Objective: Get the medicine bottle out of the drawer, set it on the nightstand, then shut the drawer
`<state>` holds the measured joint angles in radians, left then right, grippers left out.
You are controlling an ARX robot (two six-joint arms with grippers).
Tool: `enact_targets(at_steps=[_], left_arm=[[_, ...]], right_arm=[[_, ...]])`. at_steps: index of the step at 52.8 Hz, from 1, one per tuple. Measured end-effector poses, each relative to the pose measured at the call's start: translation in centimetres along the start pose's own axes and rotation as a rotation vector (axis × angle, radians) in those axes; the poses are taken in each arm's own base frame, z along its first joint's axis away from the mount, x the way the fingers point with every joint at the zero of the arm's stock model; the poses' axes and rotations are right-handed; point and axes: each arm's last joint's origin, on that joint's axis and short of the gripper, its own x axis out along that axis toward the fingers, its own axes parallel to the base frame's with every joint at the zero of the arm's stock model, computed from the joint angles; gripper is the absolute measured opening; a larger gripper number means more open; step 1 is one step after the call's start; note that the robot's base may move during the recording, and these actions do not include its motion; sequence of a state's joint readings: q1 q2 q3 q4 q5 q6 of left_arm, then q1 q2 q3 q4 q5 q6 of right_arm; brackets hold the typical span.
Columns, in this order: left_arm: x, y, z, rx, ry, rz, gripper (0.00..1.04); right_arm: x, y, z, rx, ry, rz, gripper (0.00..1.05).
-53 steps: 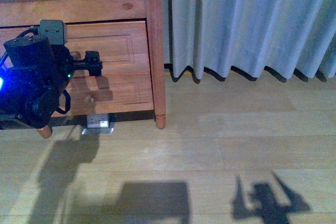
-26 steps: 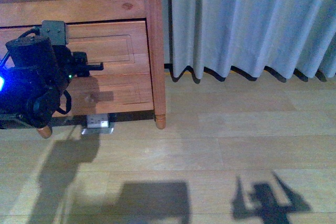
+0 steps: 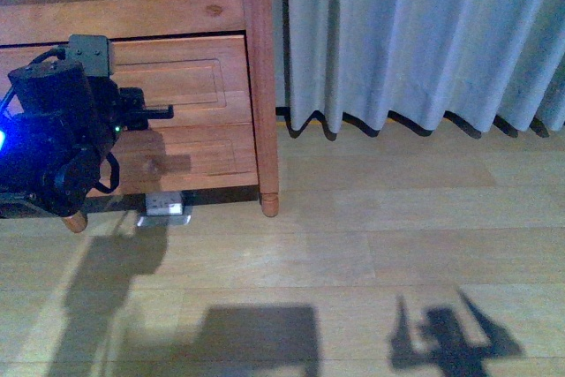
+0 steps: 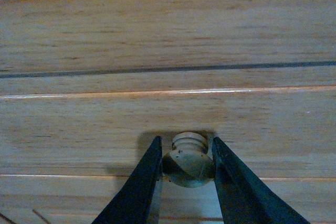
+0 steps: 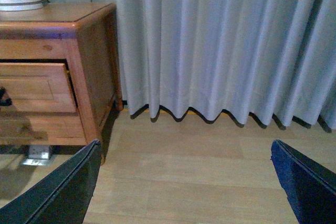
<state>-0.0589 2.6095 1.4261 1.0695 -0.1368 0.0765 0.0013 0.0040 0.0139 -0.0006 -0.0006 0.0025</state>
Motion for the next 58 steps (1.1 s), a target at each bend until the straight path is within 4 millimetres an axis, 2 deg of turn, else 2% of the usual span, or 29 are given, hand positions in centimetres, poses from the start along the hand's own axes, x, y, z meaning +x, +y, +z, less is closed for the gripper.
enact_targets(at_steps=[5, 18, 34, 39, 50, 58], left_arm=[[-2.1, -0.1, -0.2, 0.003, 0.007, -0.005, 0.24], [-10.3, 0.2, -0.7, 0.010, 0.076, 0.020, 0.24], [-16.9, 1.2, -0.7, 0.019, 0.153, 0.009, 0.24], [-17.8, 1.4, -0.6, 0.025, 0.168, 0.005, 0.24], [-18.2, 1.6, -0.4, 0.030, 0.183, 0.007, 0.24], [-18.6, 1.8, 0.4, 0.047, 0.188, 0.032, 0.46]], right_arm=[[0.0, 0.0, 0.0, 0.000, 0.000, 0.000, 0.98], [0.0, 0.0, 0.0, 0.000, 0.000, 0.000, 0.98], [0.0, 0.0, 0.0, 0.000, 0.000, 0.000, 0.98], [0.0, 0.0, 0.0, 0.000, 0.000, 0.000, 0.98], [0.0, 0.0, 0.0, 0.000, 0.000, 0.000, 0.98], [0.0, 0.0, 0.0, 0.000, 0.000, 0.000, 0.98]])
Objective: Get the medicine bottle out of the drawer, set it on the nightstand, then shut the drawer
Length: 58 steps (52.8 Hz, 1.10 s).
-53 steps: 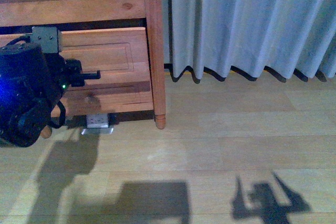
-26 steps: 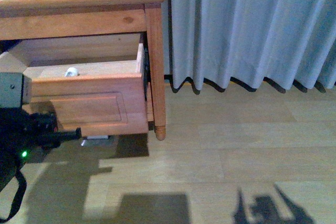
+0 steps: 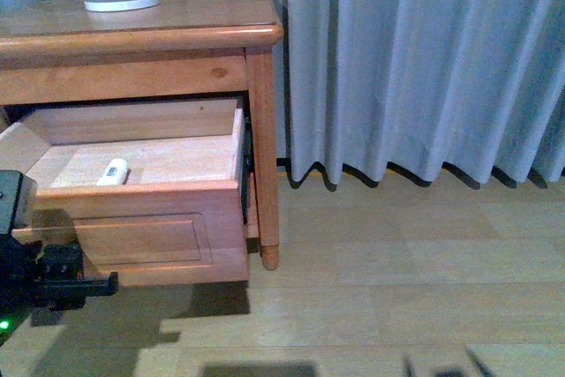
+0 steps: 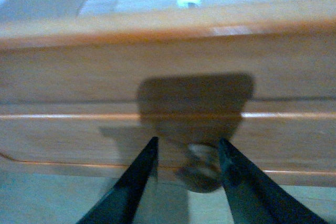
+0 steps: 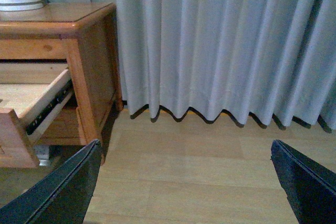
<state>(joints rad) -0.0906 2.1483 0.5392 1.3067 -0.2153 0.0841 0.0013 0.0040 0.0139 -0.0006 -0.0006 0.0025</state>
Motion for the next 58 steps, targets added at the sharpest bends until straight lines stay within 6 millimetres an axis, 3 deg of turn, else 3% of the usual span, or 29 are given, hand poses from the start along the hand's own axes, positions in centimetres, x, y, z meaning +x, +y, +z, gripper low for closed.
enact_targets(at_steps=[14, 16, 29, 37, 41, 49, 58], left_arm=[[-3.8, 1.2, 2.6, 0.016, 0.014, -0.002, 0.97], [-4.3, 1.4, 3.0, 0.025, 0.014, -0.011, 1.00], [-9.3, 3.4, 8.8, 0.125, -0.044, -0.091, 0.98], [-13.3, 5.3, 13.9, 0.124, -0.170, -0.016, 0.98], [-15.3, 5.7, 15.5, 0.117, -0.232, 0.022, 0.98], [-19.1, 5.8, 16.5, 0.085, -0.293, 0.089, 0.98], [-22.6, 5.0, 14.5, 0.030, -0.302, 0.114, 0.98]], right_arm=[[0.0, 0.0, 0.0, 0.000, 0.000, 0.000, 0.98], [0.0, 0.0, 0.0, 0.000, 0.000, 0.000, 0.98], [0.0, 0.0, 0.0, 0.000, 0.000, 0.000, 0.98], [0.0, 0.0, 0.0, 0.000, 0.000, 0.000, 0.98], [0.0, 0.0, 0.0, 0.000, 0.000, 0.000, 0.98], [0.0, 0.0, 0.0, 0.000, 0.000, 0.000, 0.98], [0.0, 0.0, 0.0, 0.000, 0.000, 0.000, 0.98]])
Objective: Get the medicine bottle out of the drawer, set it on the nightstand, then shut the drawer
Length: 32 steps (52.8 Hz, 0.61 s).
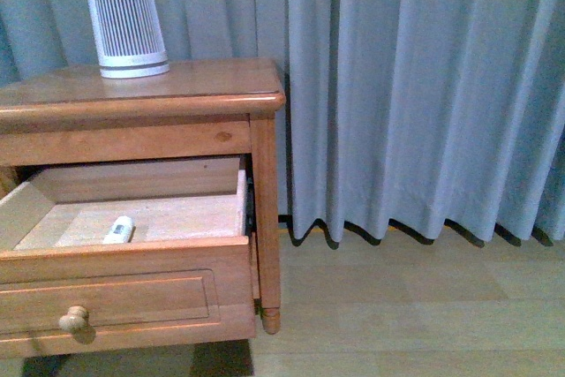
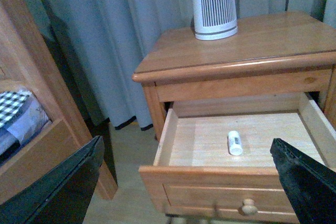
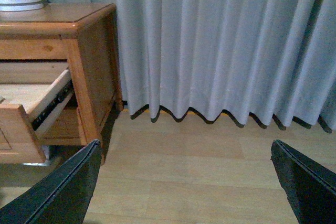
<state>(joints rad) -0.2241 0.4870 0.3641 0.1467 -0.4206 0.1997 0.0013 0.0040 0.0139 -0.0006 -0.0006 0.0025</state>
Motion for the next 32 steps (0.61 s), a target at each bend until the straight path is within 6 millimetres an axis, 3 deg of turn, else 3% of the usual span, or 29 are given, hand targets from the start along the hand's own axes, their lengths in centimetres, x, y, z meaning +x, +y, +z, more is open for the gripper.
enact_targets(at_steps=[10, 20, 25, 32], left_arm=[[-2.9, -0.3, -2.9, -0.050, 0.037, 0.000, 0.98], [-3.4, -0.9, -5.8, -0.102, 0.070, -0.032, 0.96], [-3.4, -0.9, -7.1, -0.159, 0.016, -0.181, 0.79], [-3.3, -0.3, -8.1, -0.181, 0.003, -0.213, 0.51]], right_arm=[[0.0, 0.0, 0.0, 0.000, 0.000, 0.000, 0.98], [0.0, 0.0, 0.0, 0.000, 0.000, 0.000, 0.98], [0.0, 0.0, 0.0, 0.000, 0.000, 0.000, 0.98], [0.0, 0.0, 0.0, 0.000, 0.000, 0.000, 0.98]])
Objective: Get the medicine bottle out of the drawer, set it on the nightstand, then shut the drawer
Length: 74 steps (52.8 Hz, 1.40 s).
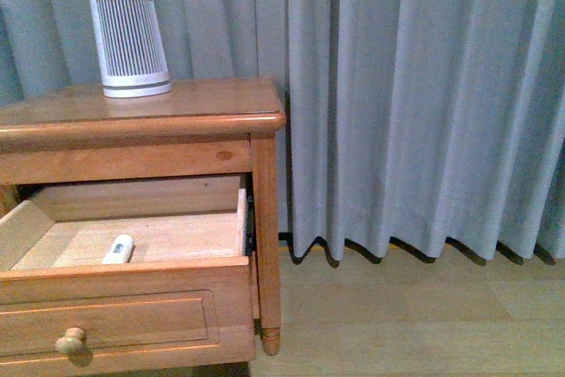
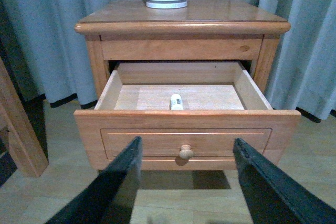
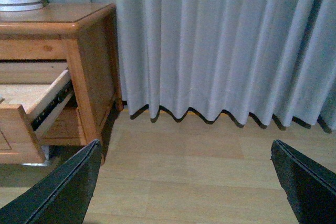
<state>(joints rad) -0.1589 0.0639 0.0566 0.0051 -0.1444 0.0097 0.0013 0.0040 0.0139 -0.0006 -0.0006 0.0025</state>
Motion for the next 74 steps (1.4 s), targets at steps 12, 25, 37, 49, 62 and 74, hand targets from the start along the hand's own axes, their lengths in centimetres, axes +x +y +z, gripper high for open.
enact_targets(at_steps=[12, 25, 37, 49, 62, 74], left_arm=[[0.0, 1.1, -1.2, -0.004, -0.003, 0.012, 0.12], [0.0, 1.1, -1.2, -0.008, -0.005, 0.011, 0.03], [0.0, 1.1, -1.2, -0.008, -0.005, 0.012, 0.13], [0.0, 1.1, -1.2, -0.008, -0.005, 0.008, 0.54], [0.0, 1.1, -1.2, -0.008, -0.006, 0.009, 0.95], [-0.1, 1.1, -1.2, -0.008, -0.007, 0.010, 0.98]], right_arm=[[0.0, 0.0, 0.0, 0.000, 0.000, 0.000, 0.98], [0.0, 0.0, 0.0, 0.000, 0.000, 0.000, 0.98], [0.0, 0.0, 0.0, 0.000, 0.000, 0.000, 0.98], [0.0, 0.0, 0.0, 0.000, 0.000, -0.004, 0.98], [0.0, 0.0, 0.0, 0.000, 0.000, -0.003, 0.98], [0.0, 0.0, 0.0, 0.000, 0.000, 0.001, 0.98]])
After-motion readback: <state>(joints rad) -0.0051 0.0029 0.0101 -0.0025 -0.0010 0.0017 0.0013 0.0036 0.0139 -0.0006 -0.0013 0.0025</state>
